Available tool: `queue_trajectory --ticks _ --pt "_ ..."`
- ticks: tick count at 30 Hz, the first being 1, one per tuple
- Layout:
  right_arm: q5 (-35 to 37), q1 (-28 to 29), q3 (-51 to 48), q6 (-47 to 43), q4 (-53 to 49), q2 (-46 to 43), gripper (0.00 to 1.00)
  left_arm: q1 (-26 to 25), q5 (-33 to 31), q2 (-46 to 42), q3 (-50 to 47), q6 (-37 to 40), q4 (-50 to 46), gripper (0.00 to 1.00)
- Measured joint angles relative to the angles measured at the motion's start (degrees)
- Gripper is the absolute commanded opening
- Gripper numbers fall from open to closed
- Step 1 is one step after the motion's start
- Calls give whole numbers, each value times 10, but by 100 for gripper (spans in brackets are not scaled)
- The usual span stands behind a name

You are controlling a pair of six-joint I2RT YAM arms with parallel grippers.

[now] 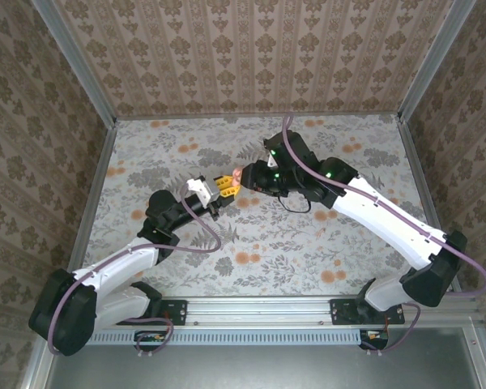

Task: Insert the wireless bluetooth earbuds into the charging case

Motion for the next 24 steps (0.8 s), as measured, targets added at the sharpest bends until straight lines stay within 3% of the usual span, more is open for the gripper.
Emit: queue_trajectory --ticks 7,17,24 --pt "0 0 17 5 0 18 31 -2 0 -15 0 13 -8 0" --pt "-11 -1 40 -2 -12 41 12 -2 -14 -31 0 35 -52 0" --pt "-26 -5 40 -39 -23 41 10 -2 -1 -39 0 38 -73 0"
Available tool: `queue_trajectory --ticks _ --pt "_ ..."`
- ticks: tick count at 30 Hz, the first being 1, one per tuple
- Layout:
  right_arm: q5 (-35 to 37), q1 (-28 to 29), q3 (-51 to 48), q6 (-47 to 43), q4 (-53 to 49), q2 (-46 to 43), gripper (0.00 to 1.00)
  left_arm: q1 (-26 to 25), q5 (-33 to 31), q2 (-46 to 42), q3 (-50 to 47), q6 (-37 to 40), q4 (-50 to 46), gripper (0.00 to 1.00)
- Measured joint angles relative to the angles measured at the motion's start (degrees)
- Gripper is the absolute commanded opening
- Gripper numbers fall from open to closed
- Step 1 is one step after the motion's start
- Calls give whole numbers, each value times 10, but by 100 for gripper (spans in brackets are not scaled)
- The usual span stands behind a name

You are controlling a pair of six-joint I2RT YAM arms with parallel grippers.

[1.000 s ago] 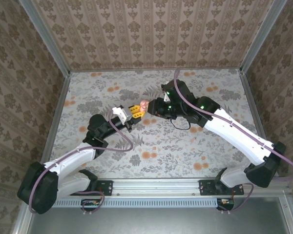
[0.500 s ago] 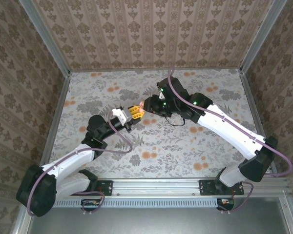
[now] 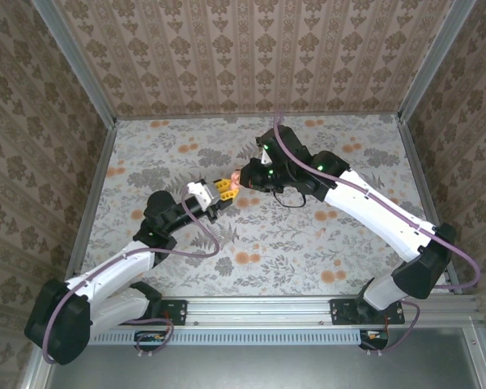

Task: Insert the wireless bluetooth earbuds into the charging case

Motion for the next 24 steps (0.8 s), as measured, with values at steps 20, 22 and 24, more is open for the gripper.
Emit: queue_trajectory --ticks 20,22,24 --pt "-108 -22 -81 -188 91 -80 10 49 194 30 18 -151 61 0" --pt "-117 -23 -81 -220 91 -84 10 49 209 36 23 -167 69 0" --pt "-127 -23 -81 -257 89 -88 11 50 226 43 28 -186 79 0"
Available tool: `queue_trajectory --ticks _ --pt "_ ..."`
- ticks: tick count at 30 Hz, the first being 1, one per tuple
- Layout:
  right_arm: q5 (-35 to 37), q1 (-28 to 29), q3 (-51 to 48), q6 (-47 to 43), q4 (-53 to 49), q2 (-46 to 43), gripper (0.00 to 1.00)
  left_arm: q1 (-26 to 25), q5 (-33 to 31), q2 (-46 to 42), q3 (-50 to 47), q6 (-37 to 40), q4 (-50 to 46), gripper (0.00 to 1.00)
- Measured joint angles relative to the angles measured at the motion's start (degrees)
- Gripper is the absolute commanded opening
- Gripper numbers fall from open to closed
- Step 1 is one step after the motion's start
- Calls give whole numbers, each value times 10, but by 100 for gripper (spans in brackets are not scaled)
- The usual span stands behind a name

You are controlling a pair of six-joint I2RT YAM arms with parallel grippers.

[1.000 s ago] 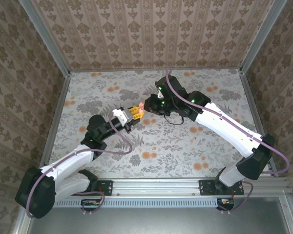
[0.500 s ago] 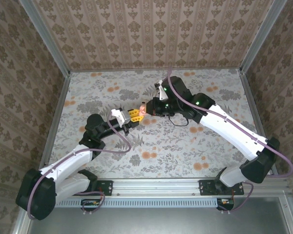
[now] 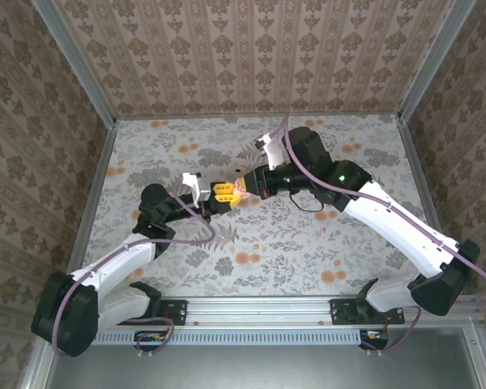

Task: Insert the wireless bluetooth earbuds into the charging case

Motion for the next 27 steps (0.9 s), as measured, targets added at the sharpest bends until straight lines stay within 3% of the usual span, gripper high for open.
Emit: queue_trajectory --ticks 14,27 --pt "-58 -19 0 -205 -17 -34 14 2 93 63 40 -162 108 0" --pt "-191 -78 -7 -214 18 -42 10 -6 102 91 75 -233 184 0"
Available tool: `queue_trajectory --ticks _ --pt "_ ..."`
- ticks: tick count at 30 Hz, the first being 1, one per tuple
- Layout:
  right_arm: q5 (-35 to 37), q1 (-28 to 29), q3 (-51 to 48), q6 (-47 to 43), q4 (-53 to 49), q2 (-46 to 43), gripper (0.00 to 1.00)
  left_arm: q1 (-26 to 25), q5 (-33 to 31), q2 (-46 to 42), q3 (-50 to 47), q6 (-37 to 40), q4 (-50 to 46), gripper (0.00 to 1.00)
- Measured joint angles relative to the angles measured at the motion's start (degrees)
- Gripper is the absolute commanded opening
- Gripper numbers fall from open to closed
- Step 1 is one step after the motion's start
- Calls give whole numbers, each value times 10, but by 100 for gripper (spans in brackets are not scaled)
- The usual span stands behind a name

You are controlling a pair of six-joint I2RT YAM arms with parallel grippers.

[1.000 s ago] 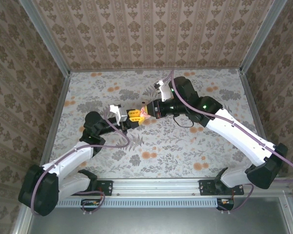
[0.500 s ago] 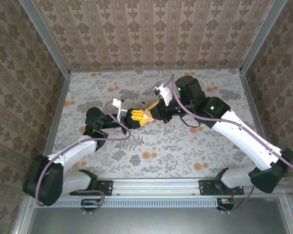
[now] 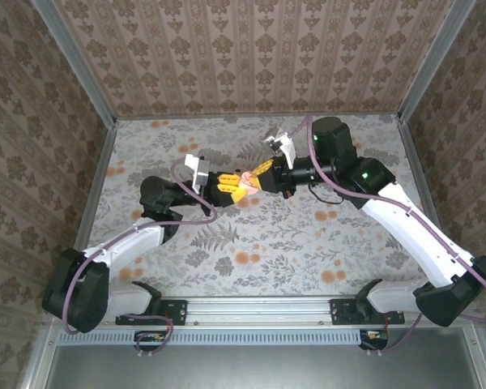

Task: Insert the wireless bluetooth earbuds into the charging case

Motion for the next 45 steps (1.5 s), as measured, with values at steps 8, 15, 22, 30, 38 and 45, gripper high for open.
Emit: queue_trajectory --ticks 8,15,22,30,38,45 --pt "-31 -6 52 -36 -53 28 8 -2 13 5 7 -2 8 0" --pt "-33 -7 86 -73 -121 38 8 -9 22 5 8 7 4 0" --pt "-30 -6 105 -102 -168 39 7 -16 29 5 8 25 4 0" --pt "-17 0 113 -131 -203 34 6 -21 38 2 8 34 -1 0" --pt "3 20 118 -148 -230 36 6 -33 47 -1 8 52 -16 0" --pt "5 22 114 -151 -226 37 14 -33 47 -1 8 59 -23 0"
